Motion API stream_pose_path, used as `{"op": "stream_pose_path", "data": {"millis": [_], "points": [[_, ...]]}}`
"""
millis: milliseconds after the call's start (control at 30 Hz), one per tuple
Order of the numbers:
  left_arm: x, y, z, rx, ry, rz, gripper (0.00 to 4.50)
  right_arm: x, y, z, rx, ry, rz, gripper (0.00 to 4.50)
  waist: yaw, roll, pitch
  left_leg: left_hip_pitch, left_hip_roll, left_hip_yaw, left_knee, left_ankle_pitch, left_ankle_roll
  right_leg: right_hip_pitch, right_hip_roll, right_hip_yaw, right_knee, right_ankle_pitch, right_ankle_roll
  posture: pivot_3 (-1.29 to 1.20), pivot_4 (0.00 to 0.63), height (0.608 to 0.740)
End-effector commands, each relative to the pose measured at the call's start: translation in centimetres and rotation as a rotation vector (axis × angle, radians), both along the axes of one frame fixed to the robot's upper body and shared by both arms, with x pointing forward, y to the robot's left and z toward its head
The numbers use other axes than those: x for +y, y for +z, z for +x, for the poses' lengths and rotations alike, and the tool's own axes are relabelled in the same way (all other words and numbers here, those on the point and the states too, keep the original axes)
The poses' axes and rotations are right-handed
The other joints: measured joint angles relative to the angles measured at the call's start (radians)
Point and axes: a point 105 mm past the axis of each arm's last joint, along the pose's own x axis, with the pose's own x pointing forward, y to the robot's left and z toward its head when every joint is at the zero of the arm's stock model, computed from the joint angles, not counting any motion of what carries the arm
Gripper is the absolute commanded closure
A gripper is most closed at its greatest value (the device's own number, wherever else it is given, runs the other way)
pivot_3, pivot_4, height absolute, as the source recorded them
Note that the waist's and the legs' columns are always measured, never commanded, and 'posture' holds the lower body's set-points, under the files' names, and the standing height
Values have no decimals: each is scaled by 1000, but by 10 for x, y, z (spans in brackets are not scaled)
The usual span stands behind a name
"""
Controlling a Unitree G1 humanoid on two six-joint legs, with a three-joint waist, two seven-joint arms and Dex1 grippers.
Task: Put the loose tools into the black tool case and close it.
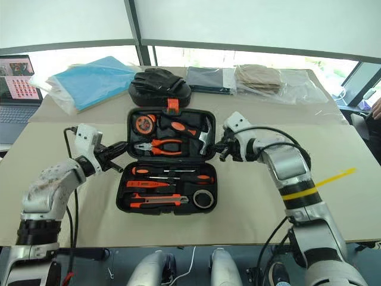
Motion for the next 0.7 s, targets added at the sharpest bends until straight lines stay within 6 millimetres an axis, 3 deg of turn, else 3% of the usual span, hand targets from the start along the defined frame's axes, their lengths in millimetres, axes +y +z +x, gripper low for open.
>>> {"op": "stream_pose_path", "data": {"millis": [33, 167, 333, 400, 433, 700], "points": [[-9, -1, -25, -174, -158, 185, 4494, -2, 5, -17, -254, 158, -111, 4500, 2, 0, 0, 0, 0, 0, 0, 0, 0, 0, -1, 0, -1, 0, 0, 0, 150, 740], [-1, -23, -40, -221, -205, 322, 4494, -12, -14, -27, -355, 178, -147, 4500, 2, 0, 0, 3, 0, 1, 0, -8, 9, 8, -3, -2, -10, -1, 4, 0, 150, 740], [25, -40, -48, -279, -145, 469, 4494, -28, -42, -42, -467, 212, -259, 4500, 1, 1, -1, 13, 0, 2, 0, -9, 12, 18, -6, -3, -13, 0, 5, 0, 150, 740], [36, -45, -52, -254, -125, 460, 4500, -40, -52, -48, -412, 193, -252, 3729, 0, 1, -1, 20, 0, 3, -1, -10, 11, 23, -6, -3, -14, -1, 4, 0, 150, 740], [39, -46, -54, -240, -120, 448, 3786, -45, -52, -49, -415, 179, -249, 3485, -1, 1, -1, 20, 1, 3, -2, -10, 11, 23, -7, -3, -13, -2, 2, 0, 150, 740], [57, -55, -62, -113, -118, 419, 1118, -71, -47, -56, -391, 114, -265, 826, 2, 2, 0, 19, 2, 4, -1, -9, 10, 20, -7, -2, -11, -1, 3, 0, 150, 740]]}}
